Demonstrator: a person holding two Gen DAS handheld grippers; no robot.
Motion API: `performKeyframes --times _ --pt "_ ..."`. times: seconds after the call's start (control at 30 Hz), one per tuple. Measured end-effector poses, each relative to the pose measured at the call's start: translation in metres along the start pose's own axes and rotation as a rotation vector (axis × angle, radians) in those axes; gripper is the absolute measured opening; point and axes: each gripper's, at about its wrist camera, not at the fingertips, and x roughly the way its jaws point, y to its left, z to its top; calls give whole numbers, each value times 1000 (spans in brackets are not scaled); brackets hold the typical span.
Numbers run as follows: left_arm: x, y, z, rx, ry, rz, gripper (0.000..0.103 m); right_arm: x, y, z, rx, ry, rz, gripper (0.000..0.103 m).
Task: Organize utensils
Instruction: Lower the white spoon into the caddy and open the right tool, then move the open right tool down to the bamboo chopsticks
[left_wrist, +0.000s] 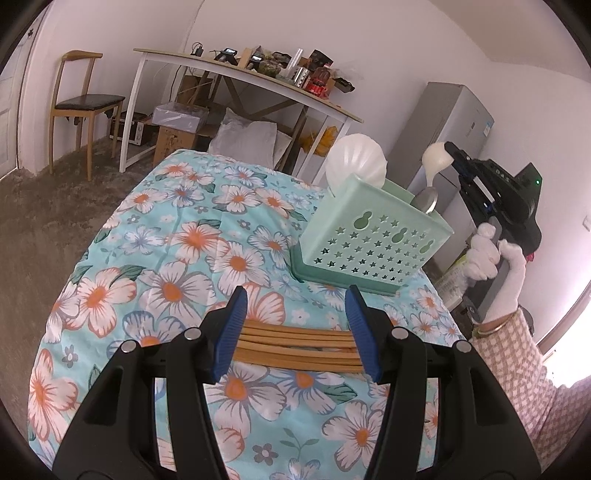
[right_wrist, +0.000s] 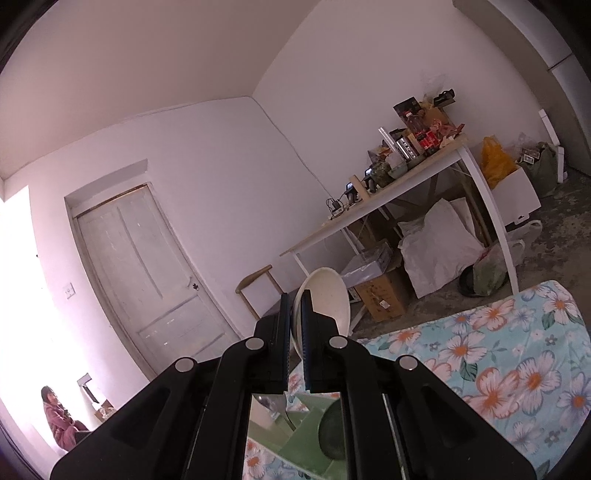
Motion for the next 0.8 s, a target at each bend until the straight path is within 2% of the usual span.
performKeyframes --times 0.3,0.4,0.53,0.8 --pt "-7 -3 -1 4 -26 3 53 -24 3 -23 -42 70 -92 7" --pt "-13 -4 -1 1 -36 2 54 -33 6 -27 -63 86 -128 24" --pt "-21 -8 -2 7 -50 5 55 -42 16 -30 -122 100 -188 34" --pt "-45 -10 -4 15 -94 28 57 -68 41 -25 -186 74 -239 38"
